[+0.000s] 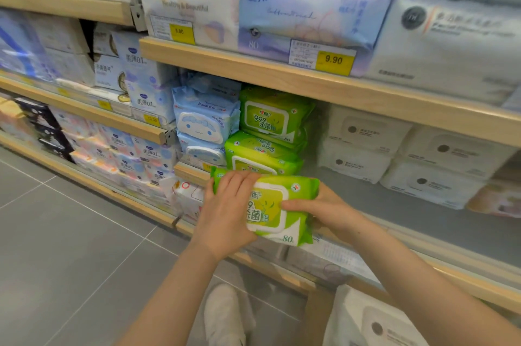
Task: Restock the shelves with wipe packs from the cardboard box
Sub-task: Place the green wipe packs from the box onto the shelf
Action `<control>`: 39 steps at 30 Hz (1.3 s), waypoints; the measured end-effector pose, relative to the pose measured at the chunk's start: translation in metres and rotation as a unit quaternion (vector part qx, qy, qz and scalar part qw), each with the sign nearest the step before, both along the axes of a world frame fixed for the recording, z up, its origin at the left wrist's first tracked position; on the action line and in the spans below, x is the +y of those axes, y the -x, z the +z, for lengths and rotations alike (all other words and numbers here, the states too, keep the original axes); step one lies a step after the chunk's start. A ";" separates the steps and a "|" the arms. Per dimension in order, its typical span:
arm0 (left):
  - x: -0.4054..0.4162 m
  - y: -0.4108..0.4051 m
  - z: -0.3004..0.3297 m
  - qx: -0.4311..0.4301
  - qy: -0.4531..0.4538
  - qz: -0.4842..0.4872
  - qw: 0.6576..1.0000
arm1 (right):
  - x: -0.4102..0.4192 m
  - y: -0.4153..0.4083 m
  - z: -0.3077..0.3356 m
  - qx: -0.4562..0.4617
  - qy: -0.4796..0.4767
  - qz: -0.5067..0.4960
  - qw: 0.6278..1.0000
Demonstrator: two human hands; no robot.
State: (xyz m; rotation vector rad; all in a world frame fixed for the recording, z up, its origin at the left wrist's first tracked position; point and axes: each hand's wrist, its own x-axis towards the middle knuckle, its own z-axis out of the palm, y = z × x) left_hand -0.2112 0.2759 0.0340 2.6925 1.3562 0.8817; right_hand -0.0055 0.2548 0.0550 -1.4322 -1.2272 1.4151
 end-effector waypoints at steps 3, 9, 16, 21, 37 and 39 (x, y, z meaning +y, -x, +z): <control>-0.002 -0.001 0.007 -0.080 0.035 -0.022 0.996 | -0.005 -0.010 0.002 0.001 -0.026 -0.057 0.998; 0.018 0.011 0.028 -0.417 0.345 0.006 0.841 | -0.011 -0.026 0.007 0.019 -0.076 -0.123 0.989; 0.086 -0.007 0.038 -0.433 0.207 -0.021 0.877 | 0.046 -0.020 0.021 -0.028 -0.166 -0.137 0.976; 0.130 -0.017 0.020 -0.437 0.175 0.011 0.882 | 0.089 -0.017 0.020 -0.133 -0.199 -0.134 0.962; 0.097 -0.028 0.014 -0.371 0.211 0.153 0.891 | 0.036 -0.047 0.019 -0.258 -0.208 -0.159 0.930; 0.075 -0.039 0.013 -0.370 0.214 0.156 0.891 | 0.002 -0.059 0.026 -0.271 -0.204 -0.156 0.928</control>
